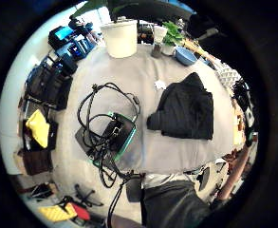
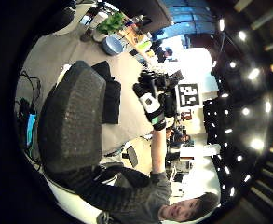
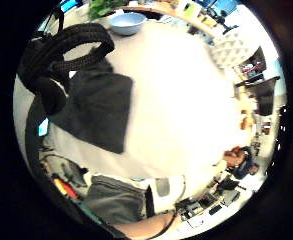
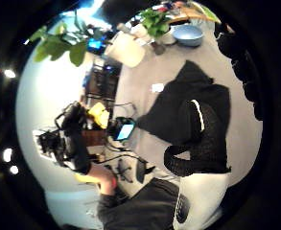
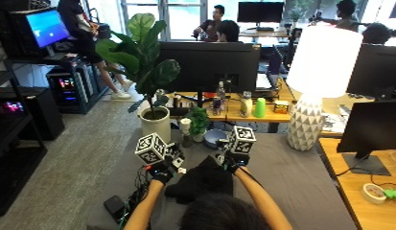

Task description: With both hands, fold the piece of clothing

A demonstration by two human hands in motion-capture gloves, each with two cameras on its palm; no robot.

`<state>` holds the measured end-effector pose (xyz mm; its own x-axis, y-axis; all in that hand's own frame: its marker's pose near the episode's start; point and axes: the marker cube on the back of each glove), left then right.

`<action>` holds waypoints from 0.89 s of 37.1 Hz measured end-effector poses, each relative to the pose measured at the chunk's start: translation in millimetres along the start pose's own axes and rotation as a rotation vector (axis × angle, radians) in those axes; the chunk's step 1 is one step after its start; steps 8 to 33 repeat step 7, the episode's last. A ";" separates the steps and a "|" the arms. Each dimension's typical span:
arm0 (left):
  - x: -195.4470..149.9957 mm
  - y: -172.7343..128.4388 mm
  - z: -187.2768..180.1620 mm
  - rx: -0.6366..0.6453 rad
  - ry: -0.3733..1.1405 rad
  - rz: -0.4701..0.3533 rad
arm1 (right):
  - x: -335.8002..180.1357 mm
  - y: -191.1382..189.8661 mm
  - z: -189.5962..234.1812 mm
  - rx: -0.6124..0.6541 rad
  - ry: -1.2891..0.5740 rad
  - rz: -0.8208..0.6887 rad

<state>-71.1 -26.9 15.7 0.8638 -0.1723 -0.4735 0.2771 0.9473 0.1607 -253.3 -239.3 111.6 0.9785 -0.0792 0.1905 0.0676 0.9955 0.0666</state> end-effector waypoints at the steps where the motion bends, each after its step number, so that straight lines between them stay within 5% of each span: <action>1: 0.4 -1.2 0.3 -0.003 -0.004 -0.003 | 3.7 0.0 -6.5 0.003 0.032 0.002; 33: 3.0 -5.5 1.0 -0.004 -0.012 -0.016 | 22.6 -6.3 -24.1 0.010 0.071 0.023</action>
